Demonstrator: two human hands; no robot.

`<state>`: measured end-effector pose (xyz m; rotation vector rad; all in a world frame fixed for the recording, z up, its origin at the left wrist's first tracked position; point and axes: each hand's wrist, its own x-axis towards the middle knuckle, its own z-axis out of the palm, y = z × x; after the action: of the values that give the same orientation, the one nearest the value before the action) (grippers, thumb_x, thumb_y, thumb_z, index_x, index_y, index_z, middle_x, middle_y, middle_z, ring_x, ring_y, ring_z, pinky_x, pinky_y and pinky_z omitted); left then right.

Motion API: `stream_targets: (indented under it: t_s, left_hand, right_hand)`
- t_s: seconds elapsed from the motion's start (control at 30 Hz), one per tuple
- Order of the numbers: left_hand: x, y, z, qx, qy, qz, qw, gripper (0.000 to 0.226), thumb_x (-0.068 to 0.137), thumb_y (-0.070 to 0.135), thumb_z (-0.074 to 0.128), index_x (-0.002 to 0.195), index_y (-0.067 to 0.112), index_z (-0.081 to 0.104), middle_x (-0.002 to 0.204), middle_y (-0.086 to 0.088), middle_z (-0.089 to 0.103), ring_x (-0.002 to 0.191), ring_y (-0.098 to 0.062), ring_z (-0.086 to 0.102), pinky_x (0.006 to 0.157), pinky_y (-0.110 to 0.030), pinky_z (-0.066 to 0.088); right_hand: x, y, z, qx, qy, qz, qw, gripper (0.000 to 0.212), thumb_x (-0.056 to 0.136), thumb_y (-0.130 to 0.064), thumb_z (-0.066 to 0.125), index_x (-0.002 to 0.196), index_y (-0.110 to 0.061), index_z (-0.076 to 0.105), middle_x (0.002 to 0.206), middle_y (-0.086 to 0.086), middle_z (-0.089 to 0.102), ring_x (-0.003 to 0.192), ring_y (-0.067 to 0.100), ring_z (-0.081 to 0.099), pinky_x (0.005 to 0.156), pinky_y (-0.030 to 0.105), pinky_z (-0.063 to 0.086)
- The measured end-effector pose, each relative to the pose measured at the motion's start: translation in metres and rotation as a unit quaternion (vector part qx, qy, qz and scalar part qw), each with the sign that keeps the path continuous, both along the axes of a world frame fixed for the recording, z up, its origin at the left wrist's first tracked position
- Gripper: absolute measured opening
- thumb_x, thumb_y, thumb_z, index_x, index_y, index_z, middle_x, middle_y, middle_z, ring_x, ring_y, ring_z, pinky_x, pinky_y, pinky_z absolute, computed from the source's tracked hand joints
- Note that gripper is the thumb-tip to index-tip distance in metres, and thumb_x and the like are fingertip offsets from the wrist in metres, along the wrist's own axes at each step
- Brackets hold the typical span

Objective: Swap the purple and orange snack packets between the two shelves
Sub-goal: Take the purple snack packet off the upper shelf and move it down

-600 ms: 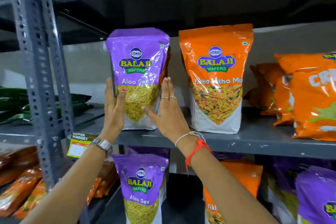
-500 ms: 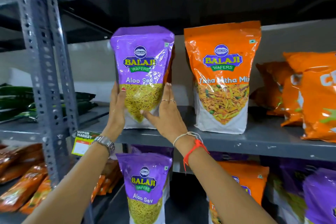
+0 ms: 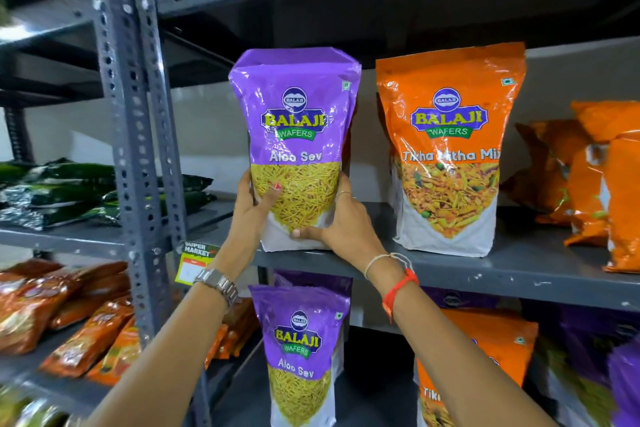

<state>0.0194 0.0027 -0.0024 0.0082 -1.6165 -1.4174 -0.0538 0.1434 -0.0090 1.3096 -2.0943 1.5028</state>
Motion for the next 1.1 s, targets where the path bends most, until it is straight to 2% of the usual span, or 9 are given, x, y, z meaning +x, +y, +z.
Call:
stream_targets:
  t_s: [0.37, 0.5, 0.57, 0.67, 0.77, 0.87, 0.93, 1.0, 1.1]
  left_hand:
    - [0.091, 0.072, -0.045, 0.046, 0.06, -0.026, 0.997, 0.086, 0.053, 0.041, 0.084, 0.124, 0.007, 0.05, 0.119, -0.011, 0.066, 0.109, -0.023, 0.064, 0.09, -0.036, 0.054]
    - [0.113, 0.085, -0.08, 0.049, 0.019, -0.053, 0.997, 0.055, 0.06, 0.023, 0.079, 0.111, 0.014, 0.058, 0.103, 0.002, 0.073, 0.101, -0.018, 0.068, 0.082, -0.028, 0.056]
    - [0.119, 0.089, -0.102, 0.052, -0.011, -0.046, 0.997, 0.055, 0.063, 0.012, 0.079, 0.113, 0.012, 0.056, 0.105, -0.001, 0.072, 0.103, -0.019, 0.067, 0.086, -0.032, 0.055]
    - [0.123, 0.095, -0.14, 0.09, -0.043, -0.01, 0.995, 0.075, 0.053, 0.016, 0.082, 0.118, 0.003, 0.047, 0.116, -0.016, 0.064, 0.105, -0.025, 0.064, 0.089, -0.04, 0.053]
    - [0.12, 0.104, -0.183, 0.105, -0.087, 0.035, 0.99, 0.079, 0.045, 0.023, 0.083, 0.112, 0.004, 0.045, 0.115, -0.025, 0.061, 0.101, -0.03, 0.063, 0.085, -0.043, 0.054]
    - [0.113, 0.114, -0.224, 0.105, -0.113, 0.063, 0.986, 0.063, 0.047, 0.009, 0.083, 0.094, 0.018, 0.043, 0.092, -0.004, 0.06, 0.08, -0.003, 0.063, 0.074, -0.026, 0.053]
    - [0.105, 0.118, -0.249, 0.084, -0.131, 0.066, 0.986, 0.064, 0.051, -0.004, 0.083, 0.095, 0.014, 0.039, 0.088, 0.001, 0.054, 0.074, 0.01, 0.058, 0.07, -0.014, 0.049]
    - [0.097, 0.119, -0.27, 0.074, -0.158, 0.068, 0.982, 0.065, 0.054, -0.004, 0.082, 0.095, 0.02, 0.037, 0.092, -0.005, 0.054, 0.086, 0.002, 0.06, 0.076, -0.021, 0.052]
    - [0.082, 0.122, -0.289, 0.081, -0.19, 0.066, 0.976, 0.068, 0.052, 0.012, 0.087, 0.092, 0.035, 0.037, 0.109, -0.018, 0.056, 0.105, -0.031, 0.058, 0.087, -0.045, 0.053]
  right_hand:
    - [0.057, 0.068, -0.03, -0.042, -0.003, 0.064, 0.997, 0.114, 0.041, -0.04, 0.093, 0.136, -0.036, 0.029, 0.128, -0.006, 0.062, 0.12, 0.017, 0.057, 0.102, 0.04, 0.048]
    - [0.068, 0.081, -0.07, -0.035, -0.048, 0.089, 0.994, 0.11, 0.041, -0.033, 0.094, 0.132, -0.039, 0.033, 0.119, -0.011, 0.065, 0.113, 0.013, 0.061, 0.098, 0.04, 0.051]
    - [0.071, 0.085, -0.098, -0.027, -0.077, 0.096, 0.992, 0.107, 0.042, -0.028, 0.095, 0.13, -0.038, 0.034, 0.115, -0.016, 0.065, 0.11, 0.012, 0.063, 0.096, 0.042, 0.053]
    - [0.073, 0.088, -0.142, -0.017, -0.128, 0.107, 0.986, 0.102, 0.044, -0.016, 0.094, 0.127, -0.026, 0.036, 0.12, -0.009, 0.061, 0.114, 0.012, 0.06, 0.099, 0.042, 0.051]
    - [0.072, 0.092, -0.187, 0.004, -0.173, 0.11, 0.979, 0.098, 0.047, -0.006, 0.092, 0.124, -0.021, 0.033, 0.115, -0.011, 0.057, 0.111, 0.003, 0.055, 0.097, 0.025, 0.049]
    - [0.066, 0.094, -0.226, 0.031, -0.199, 0.102, 0.974, 0.1, 0.049, -0.001, 0.09, 0.124, -0.024, 0.028, 0.112, -0.017, 0.054, 0.11, 0.004, 0.052, 0.093, 0.014, 0.046]
    - [0.06, 0.095, -0.248, 0.039, -0.219, 0.091, 0.971, 0.1, 0.051, 0.004, 0.087, 0.124, -0.025, 0.025, 0.109, -0.02, 0.053, 0.109, 0.011, 0.053, 0.098, 0.028, 0.048]
    - [0.052, 0.097, -0.266, 0.049, -0.242, 0.075, 0.966, 0.096, 0.055, 0.008, 0.084, 0.122, -0.026, 0.025, 0.107, -0.018, 0.055, 0.104, 0.012, 0.056, 0.097, 0.04, 0.05]
    - [0.039, 0.097, -0.285, 0.072, -0.268, 0.053, 0.959, 0.091, 0.058, 0.007, 0.083, 0.121, -0.026, 0.026, 0.105, -0.016, 0.056, 0.103, 0.013, 0.058, 0.096, 0.044, 0.052]
